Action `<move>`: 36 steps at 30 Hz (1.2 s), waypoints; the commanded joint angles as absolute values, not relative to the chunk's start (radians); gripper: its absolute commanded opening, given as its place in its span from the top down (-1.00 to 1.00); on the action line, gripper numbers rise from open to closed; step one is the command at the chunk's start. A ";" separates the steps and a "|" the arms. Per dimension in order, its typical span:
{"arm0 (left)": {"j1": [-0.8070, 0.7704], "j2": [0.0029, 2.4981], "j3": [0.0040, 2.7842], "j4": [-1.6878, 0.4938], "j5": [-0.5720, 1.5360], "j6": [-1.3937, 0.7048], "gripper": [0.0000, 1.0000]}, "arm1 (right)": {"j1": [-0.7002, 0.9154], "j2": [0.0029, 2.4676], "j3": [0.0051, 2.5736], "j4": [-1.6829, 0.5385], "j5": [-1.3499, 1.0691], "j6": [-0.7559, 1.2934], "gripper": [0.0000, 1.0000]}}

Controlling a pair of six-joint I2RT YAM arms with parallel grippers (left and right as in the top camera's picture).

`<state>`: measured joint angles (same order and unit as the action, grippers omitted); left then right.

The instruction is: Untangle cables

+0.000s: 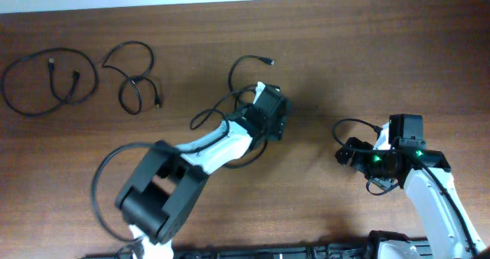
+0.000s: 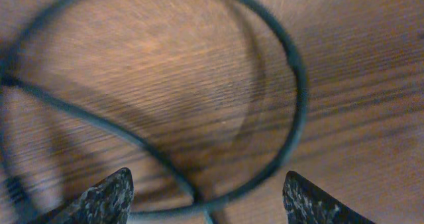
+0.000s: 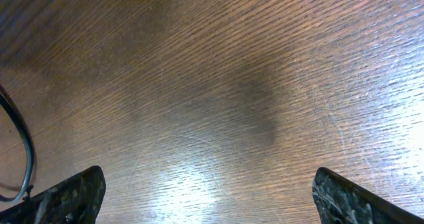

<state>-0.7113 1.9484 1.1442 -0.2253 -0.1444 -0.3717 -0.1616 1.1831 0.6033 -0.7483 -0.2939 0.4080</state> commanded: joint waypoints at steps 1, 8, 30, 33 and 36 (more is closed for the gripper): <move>-0.710 1.982 1.147 -0.183 -0.139 -0.342 -0.18 | -0.154 1.185 0.607 -0.745 -0.296 0.397 -0.97; -0.717 2.033 1.147 -0.173 -0.138 -0.396 0.02 | -0.154 1.185 0.607 -0.745 -0.296 0.397 -0.97; -0.715 1.412 1.225 -0.564 -0.364 -0.345 1.00 | -0.154 1.185 0.607 -0.747 -0.296 0.397 -0.98; -0.712 1.505 1.224 -0.624 -0.402 -0.472 1.00 | -0.154 1.185 0.607 -0.749 -0.297 0.397 -0.98; -0.712 1.645 1.225 -0.582 -0.446 -0.486 1.00 | -0.154 1.185 0.607 -0.752 -0.296 0.397 -0.97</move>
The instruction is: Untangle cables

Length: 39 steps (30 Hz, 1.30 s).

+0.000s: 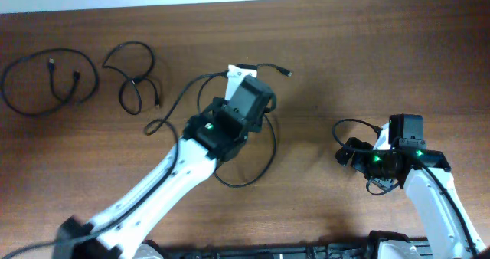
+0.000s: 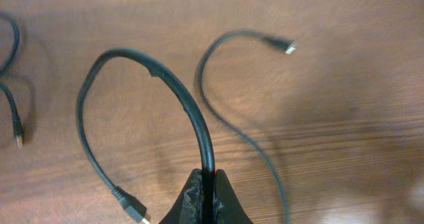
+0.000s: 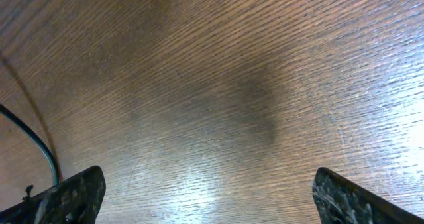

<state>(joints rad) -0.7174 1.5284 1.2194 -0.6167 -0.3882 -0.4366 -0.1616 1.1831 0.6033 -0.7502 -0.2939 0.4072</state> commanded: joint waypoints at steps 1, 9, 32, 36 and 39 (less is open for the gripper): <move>-0.712 1.689 1.225 -0.547 -0.447 -0.485 1.00 | -0.154 1.185 0.607 -0.752 -0.296 0.397 -0.97; -0.712 2.003 1.225 -0.277 -0.438 -0.955 0.89 | -0.154 1.185 0.607 -0.752 -0.296 0.397 -0.98; -0.604 2.174 1.264 -0.505 -0.020 -0.867 0.30 | -0.154 1.185 0.607 -0.748 -0.296 0.397 -0.98; -0.597 2.174 1.372 -0.788 -0.021 -0.880 0.40 | -0.154 1.185 0.607 -0.748 -0.296 0.397 -0.97; -0.595 2.174 1.390 -0.884 -0.017 -0.818 0.19 | -0.154 1.185 0.607 -0.748 -0.296 0.397 -0.98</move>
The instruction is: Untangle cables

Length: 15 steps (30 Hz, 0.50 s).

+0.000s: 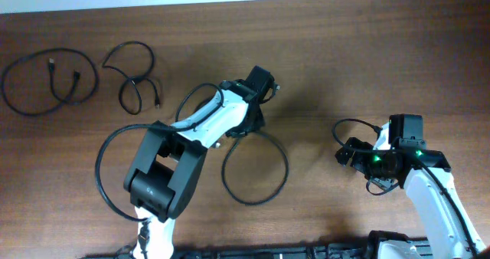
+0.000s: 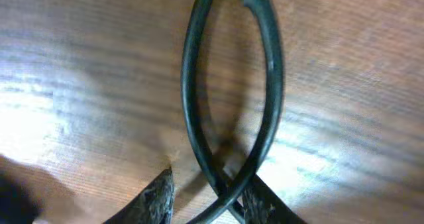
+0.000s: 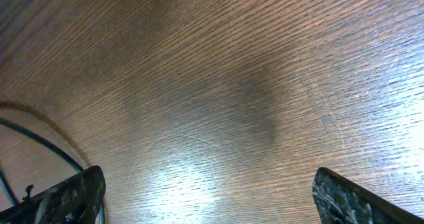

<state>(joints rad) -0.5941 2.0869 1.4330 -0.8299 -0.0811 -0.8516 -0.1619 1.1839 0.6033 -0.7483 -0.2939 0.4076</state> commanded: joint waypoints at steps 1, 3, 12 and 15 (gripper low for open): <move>-0.595 2.174 1.390 -0.892 -0.011 -0.812 0.14 | -0.154 1.185 0.607 -0.748 -0.296 0.397 -0.98; -0.595 2.174 1.390 -0.916 0.017 -0.813 -0.08 | -0.154 1.185 0.607 -0.748 -0.296 0.397 -0.98; -0.601 2.183 1.401 -0.932 0.039 -0.824 1.00 | -0.154 1.185 0.607 -0.760 -0.296 0.397 -0.98; -0.587 2.094 1.453 -1.066 -0.097 -0.807 1.00 | -0.154 1.185 0.607 -0.760 -0.296 0.397 -0.97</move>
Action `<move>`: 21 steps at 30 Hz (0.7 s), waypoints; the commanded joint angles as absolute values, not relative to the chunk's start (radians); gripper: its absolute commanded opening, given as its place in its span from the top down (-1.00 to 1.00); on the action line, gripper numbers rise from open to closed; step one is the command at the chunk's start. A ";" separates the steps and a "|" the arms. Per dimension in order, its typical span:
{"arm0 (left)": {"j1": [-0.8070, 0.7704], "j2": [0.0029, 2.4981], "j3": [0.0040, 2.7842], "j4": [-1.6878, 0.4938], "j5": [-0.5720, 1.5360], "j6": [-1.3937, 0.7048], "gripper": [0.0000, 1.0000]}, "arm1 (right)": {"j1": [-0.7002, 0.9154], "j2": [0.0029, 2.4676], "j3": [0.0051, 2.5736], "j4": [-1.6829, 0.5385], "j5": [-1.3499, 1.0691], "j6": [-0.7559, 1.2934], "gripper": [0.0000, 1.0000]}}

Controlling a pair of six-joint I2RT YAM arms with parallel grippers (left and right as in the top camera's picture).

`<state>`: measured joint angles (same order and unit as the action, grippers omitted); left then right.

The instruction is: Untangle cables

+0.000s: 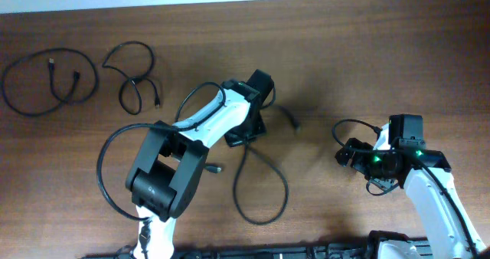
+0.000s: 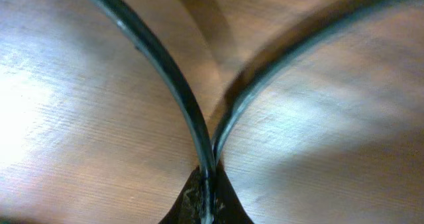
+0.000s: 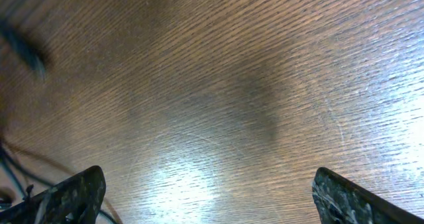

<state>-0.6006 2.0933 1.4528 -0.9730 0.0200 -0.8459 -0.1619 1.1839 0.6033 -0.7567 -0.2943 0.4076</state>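
Note:
A black cable lies mid-table as a long narrow loop, one plug end lying to the right. My left gripper is low over its upper part. In the left wrist view the left gripper is shut on the cable, and two strands fan up from the jaws. My right gripper sits at the right, apart from that cable. Seen from the wrist, the right gripper is open with bare wood between its fingers. A blurred bit of cable shows at the top left.
Two separate black cables lie at the far left: a wide loop and a smaller curled one. A loose plug lies beside the left arm. Thin wiring hangs round the right wrist.
My left gripper went from slightly apart around two crossing strands to shut on the cable. The round loop is now narrow and long, and a plug end lies further right. The right arm is unmoved.
My left gripper was open low over a cable loop at mid-table. Then it was shut on a strand and held higher. Later it was down again, jaws slightly apart around crossing strands, and now shut on them. My right gripper stayed open in place throughout.

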 commanded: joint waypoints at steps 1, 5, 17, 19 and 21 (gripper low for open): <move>-0.589 2.037 1.475 -1.101 -0.141 -0.801 1.00 | -0.154 1.185 0.607 -0.760 -0.296 0.397 -0.97; -0.588 1.689 1.505 -1.110 -0.236 -0.675 1.00 | -0.154 1.185 0.607 -0.760 -0.296 0.397 -0.97; -0.291 1.065 1.524 -1.266 -0.559 -0.534 1.00 | -0.154 1.185 0.607 -0.759 -0.296 0.397 -0.97; -0.223 1.017 1.598 -1.268 -0.584 -0.376 1.00 | -0.154 1.185 0.607 -0.759 -0.296 0.397 -0.97; -0.157 1.001 1.651 -1.274 -0.709 -0.362 1.00 | -0.154 1.185 0.607 -0.759 -0.296 0.397 -0.97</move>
<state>-0.2153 1.0279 1.5883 -1.2716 -0.5732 -0.4637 -0.1616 1.1839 0.6033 -0.7578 -0.2939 0.4076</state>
